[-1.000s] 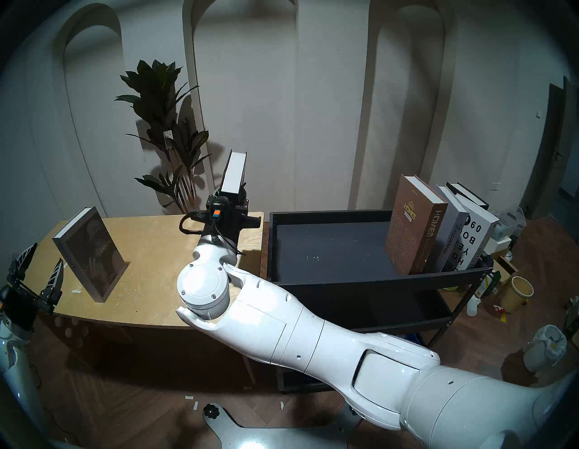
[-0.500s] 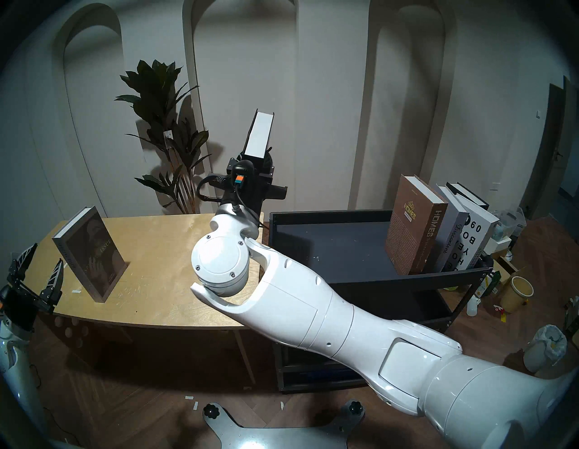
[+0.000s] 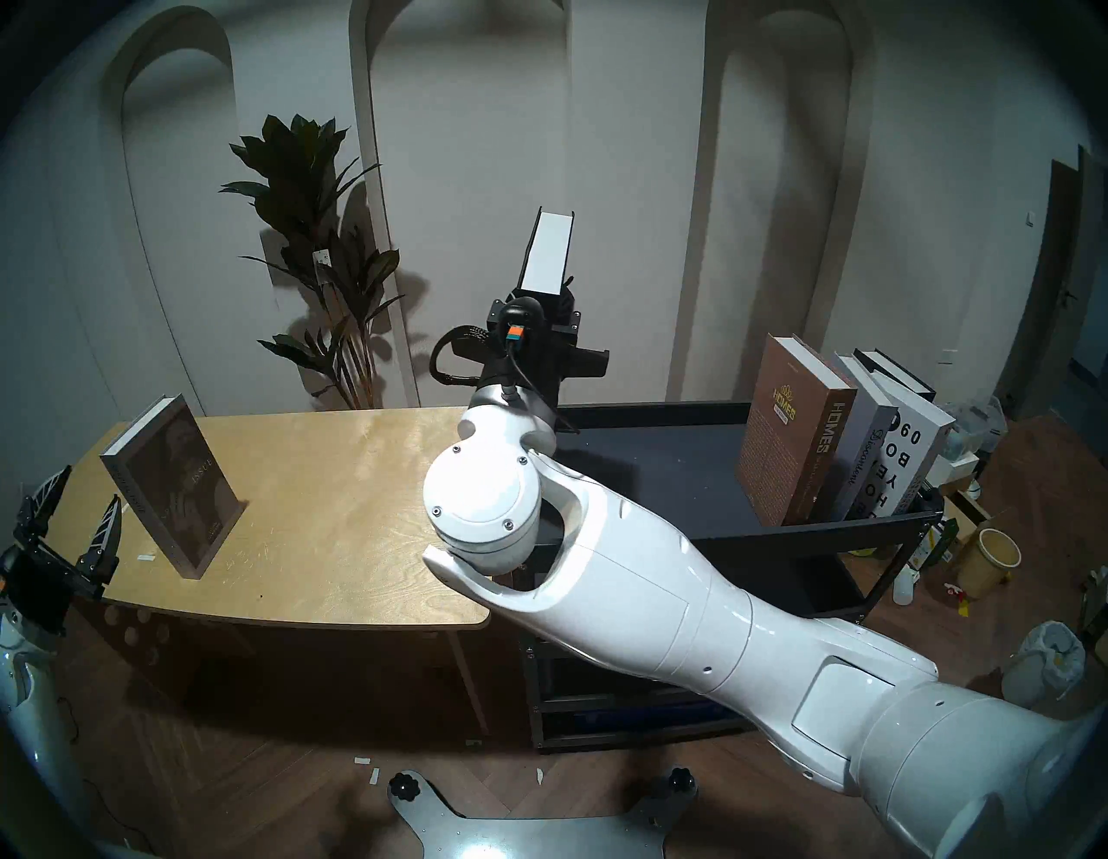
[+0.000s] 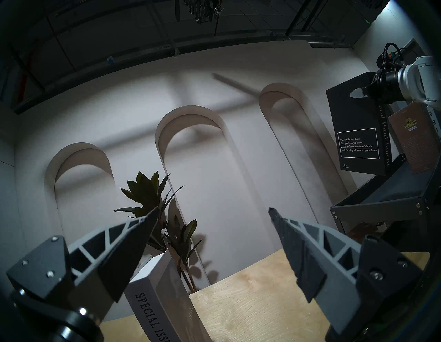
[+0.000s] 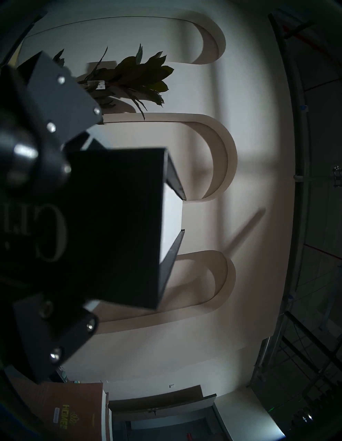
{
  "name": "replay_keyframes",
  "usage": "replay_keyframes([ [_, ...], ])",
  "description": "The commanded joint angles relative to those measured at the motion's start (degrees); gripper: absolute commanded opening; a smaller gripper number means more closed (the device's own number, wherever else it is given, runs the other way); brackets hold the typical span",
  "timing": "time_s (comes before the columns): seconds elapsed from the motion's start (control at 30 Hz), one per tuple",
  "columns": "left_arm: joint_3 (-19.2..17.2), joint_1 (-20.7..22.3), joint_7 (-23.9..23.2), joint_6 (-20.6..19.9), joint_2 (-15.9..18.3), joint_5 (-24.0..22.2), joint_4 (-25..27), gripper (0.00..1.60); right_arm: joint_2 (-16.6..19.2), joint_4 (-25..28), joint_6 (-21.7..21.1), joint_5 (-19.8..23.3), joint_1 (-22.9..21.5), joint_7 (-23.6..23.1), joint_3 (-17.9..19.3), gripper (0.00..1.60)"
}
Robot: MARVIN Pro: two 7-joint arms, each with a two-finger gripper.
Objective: Move the books from the display table onto the shelf, standing them upright with spines facing out and tallest at one end
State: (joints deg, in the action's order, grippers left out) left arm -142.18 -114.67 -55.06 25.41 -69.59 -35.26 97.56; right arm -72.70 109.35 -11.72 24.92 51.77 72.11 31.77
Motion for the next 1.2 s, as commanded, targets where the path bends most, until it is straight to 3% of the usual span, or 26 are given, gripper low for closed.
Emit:
replay_keyframes([
  [0.0,-0.2,0.1,-0.1,0.1,0.3,-0.1,0.5,1.6,5.9,6.8,-4.9,3.2,1.6,-1.1,1.9,0.0],
  [0.23,-0.2,0.2,-0.1,0.1,0.3,-0.1,0.5,1.6,11.3,11.7,-9.9,7.4,3.3,-1.7,5.1,0.0],
  [0.27,-0.2,0.2,-0.1,0.1,0.3,-0.1,0.5,1.6,12.8,13.3,-12.3,9.0,3.9,-1.6,8.1,0.0],
  [0.4,-0.2,0.2,-0.1,0.1,0.3,-0.1,0.5,1.6,14.7,14.7,-14.3,10.8,4.8,-2.0,10.6,0.0],
  [0.77,-0.3,0.1,-0.2,0.1,0.3,-0.1,0.7,1.6,23.2,19.0,-25.1,20.9,11.6,-6.4,20.6,0.0],
  [0.9,-0.3,0.0,-0.2,0.1,0.3,-0.1,0.8,1.6,25.4,18.9,-24.3,22.6,13.3,-8.8,24.7,0.0],
  [0.93,-0.3,0.0,-0.2,0.0,0.3,-0.1,0.9,1.6,27.3,20.0,-21.6,22.7,13.9,-11.4,25.9,0.0],
  [1.17,-0.4,-0.1,-0.2,-0.1,0.3,-0.1,1.0,1.6,30.0,24.4,-14.9,20.8,16.1,-17.6,26.8,0.0],
])
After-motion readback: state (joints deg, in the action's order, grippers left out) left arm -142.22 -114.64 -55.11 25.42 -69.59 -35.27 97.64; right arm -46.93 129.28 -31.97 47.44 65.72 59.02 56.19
